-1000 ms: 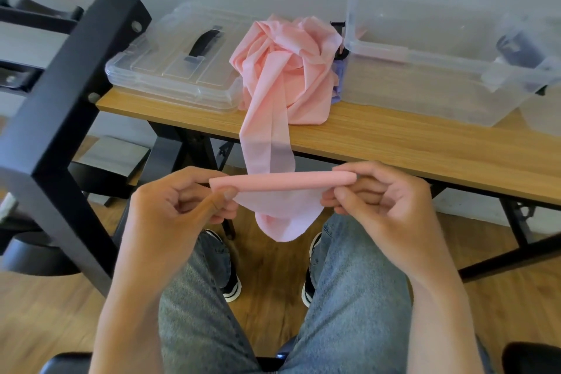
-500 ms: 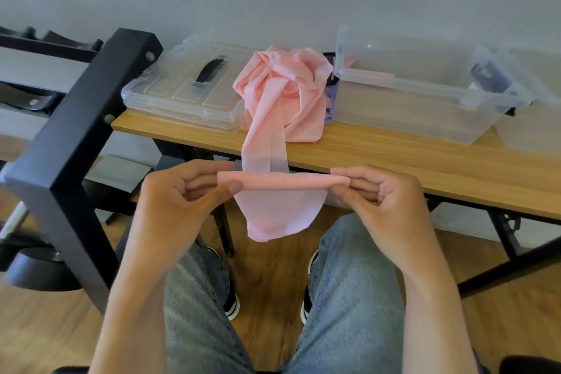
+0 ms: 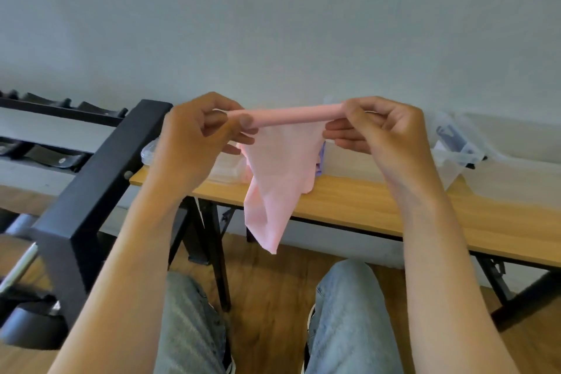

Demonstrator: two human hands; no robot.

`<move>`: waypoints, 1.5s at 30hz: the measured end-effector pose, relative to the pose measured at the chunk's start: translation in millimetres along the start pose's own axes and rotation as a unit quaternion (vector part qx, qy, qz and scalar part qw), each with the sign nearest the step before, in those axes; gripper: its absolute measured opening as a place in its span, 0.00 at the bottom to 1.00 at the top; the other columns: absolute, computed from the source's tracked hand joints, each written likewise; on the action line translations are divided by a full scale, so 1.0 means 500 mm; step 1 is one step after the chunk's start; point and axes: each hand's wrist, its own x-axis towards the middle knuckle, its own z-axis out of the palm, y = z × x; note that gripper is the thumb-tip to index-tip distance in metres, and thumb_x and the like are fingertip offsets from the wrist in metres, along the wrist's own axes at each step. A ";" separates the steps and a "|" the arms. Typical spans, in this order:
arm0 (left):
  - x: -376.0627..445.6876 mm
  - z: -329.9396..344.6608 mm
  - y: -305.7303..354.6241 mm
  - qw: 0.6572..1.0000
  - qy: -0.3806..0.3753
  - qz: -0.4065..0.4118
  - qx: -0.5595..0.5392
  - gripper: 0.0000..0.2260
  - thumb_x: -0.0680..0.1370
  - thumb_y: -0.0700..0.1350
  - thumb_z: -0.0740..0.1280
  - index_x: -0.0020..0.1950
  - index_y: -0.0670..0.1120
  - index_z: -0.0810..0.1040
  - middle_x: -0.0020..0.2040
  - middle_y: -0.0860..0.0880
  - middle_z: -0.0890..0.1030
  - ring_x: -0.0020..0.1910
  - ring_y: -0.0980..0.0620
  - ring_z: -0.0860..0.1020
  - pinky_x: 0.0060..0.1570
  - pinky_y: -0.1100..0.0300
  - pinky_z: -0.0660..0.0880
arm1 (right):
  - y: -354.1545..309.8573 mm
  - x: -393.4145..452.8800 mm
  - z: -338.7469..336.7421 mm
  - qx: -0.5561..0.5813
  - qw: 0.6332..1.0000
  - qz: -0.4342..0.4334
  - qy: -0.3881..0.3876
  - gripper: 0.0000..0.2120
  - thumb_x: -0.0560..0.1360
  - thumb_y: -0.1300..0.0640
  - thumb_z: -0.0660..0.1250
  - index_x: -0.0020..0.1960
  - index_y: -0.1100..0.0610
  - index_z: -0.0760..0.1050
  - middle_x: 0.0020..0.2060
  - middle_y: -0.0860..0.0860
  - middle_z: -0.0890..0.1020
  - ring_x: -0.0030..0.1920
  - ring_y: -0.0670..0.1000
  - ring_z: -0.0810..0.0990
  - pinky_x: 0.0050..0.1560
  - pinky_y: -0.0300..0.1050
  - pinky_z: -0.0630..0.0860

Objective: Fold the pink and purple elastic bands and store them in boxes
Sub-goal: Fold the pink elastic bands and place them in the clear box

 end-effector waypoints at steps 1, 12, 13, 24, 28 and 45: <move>0.017 -0.004 0.007 1.000 -0.002 0.009 0.002 0.05 0.80 0.44 0.71 0.54 0.46 0.80 0.44 0.53 0.88 0.43 0.52 0.87 0.40 0.59 0.84 | -0.009 0.014 0.000 0.002 1.000 0.000 0.005 0.09 0.83 0.56 0.68 0.54 0.62 0.82 0.41 0.56 0.89 0.44 0.56 0.89 0.45 0.43 0.85; 0.187 -0.018 0.074 0.999 -0.018 0.035 -0.033 0.08 0.80 0.45 0.72 0.54 0.41 0.82 0.39 0.44 0.87 0.39 0.45 0.86 0.42 0.54 0.84 | -0.059 0.183 -0.023 -0.003 0.999 -0.024 -0.042 0.11 0.80 0.62 0.71 0.61 0.65 0.80 0.47 0.59 0.88 0.49 0.54 0.89 0.50 0.40 0.84; 0.201 -0.019 0.073 0.998 -0.019 0.025 -0.050 0.09 0.80 0.45 0.72 0.54 0.40 0.82 0.40 0.43 0.87 0.40 0.45 0.86 0.43 0.54 0.84 | -0.060 0.196 -0.025 -0.004 0.998 -0.030 -0.051 0.10 0.80 0.62 0.71 0.60 0.65 0.80 0.47 0.58 0.88 0.50 0.53 0.89 0.50 0.39 0.83; 0.285 -0.038 -0.076 0.991 -0.106 -0.064 -0.045 0.14 0.76 0.36 0.74 0.61 0.39 0.82 0.51 0.38 0.87 0.54 0.46 0.86 0.53 0.62 0.82 | 0.037 0.290 -0.010 -0.186 0.971 -0.027 -0.145 0.05 0.80 0.62 0.72 0.54 0.61 0.80 0.38 0.57 0.88 0.40 0.58 0.89 0.41 0.46 0.85; 0.291 -0.034 -0.114 0.992 -0.111 -0.049 0.045 0.09 0.79 0.39 0.72 0.58 0.39 0.82 0.48 0.39 0.87 0.45 0.47 0.87 0.44 0.61 0.83 | 0.077 0.295 0.009 -0.123 0.979 0.046 -0.156 0.09 0.78 0.63 0.75 0.56 0.64 0.79 0.42 0.61 0.88 0.44 0.58 0.89 0.46 0.46 0.86; 0.283 -0.016 -0.170 0.989 -0.091 -0.110 -0.045 0.14 0.76 0.40 0.74 0.61 0.43 0.83 0.53 0.43 0.85 0.47 0.48 0.87 0.45 0.63 0.83 | 0.156 0.325 0.016 -0.089 0.977 0.106 -0.162 0.19 0.75 0.69 0.75 0.65 0.66 0.79 0.50 0.60 0.88 0.50 0.54 0.89 0.50 0.42 0.85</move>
